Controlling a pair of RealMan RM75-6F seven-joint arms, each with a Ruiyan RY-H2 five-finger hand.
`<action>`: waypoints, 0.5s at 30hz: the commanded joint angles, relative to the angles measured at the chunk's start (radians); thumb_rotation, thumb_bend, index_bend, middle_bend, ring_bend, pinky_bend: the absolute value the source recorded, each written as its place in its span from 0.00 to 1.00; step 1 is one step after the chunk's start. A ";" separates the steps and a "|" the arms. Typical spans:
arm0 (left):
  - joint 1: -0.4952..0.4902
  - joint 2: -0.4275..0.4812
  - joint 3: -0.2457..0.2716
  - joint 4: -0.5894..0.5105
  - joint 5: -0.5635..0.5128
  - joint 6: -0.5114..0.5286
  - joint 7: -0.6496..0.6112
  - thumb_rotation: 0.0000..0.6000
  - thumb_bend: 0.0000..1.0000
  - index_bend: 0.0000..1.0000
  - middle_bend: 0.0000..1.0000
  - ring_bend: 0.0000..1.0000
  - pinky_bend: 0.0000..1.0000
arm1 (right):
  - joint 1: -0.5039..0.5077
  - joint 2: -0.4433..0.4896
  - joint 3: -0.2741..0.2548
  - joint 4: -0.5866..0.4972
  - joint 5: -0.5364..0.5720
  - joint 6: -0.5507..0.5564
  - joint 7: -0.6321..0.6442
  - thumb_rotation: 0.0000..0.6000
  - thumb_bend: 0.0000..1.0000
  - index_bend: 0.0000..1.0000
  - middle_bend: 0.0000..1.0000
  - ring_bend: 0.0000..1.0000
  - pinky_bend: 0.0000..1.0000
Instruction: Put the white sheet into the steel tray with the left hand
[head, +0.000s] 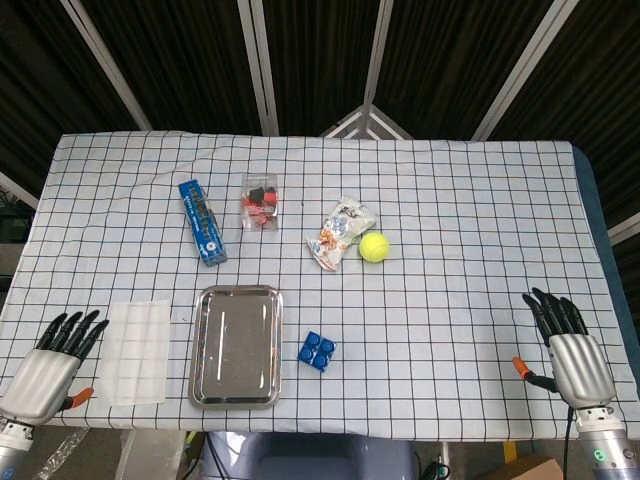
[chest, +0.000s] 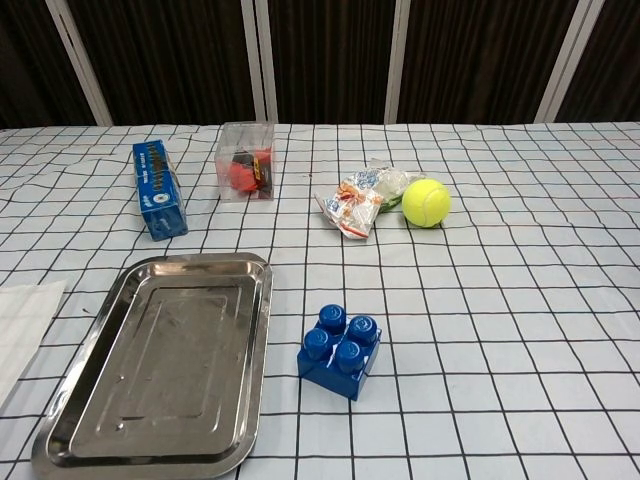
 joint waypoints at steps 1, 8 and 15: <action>-0.042 0.054 0.051 0.045 0.069 -0.067 0.006 1.00 0.13 0.19 0.00 0.00 0.00 | -0.001 -0.001 0.000 0.000 0.000 0.001 -0.002 1.00 0.31 0.00 0.00 0.00 0.00; -0.097 0.083 0.105 0.113 0.150 -0.173 0.070 1.00 0.13 0.30 0.00 0.00 0.00 | 0.000 -0.005 0.000 0.000 0.001 0.000 -0.012 1.00 0.31 0.00 0.00 0.00 0.00; -0.111 0.038 0.096 0.150 0.164 -0.193 0.143 1.00 0.15 0.35 0.00 0.00 0.00 | -0.003 -0.005 0.002 -0.001 0.002 0.005 -0.010 1.00 0.31 0.00 0.00 0.00 0.00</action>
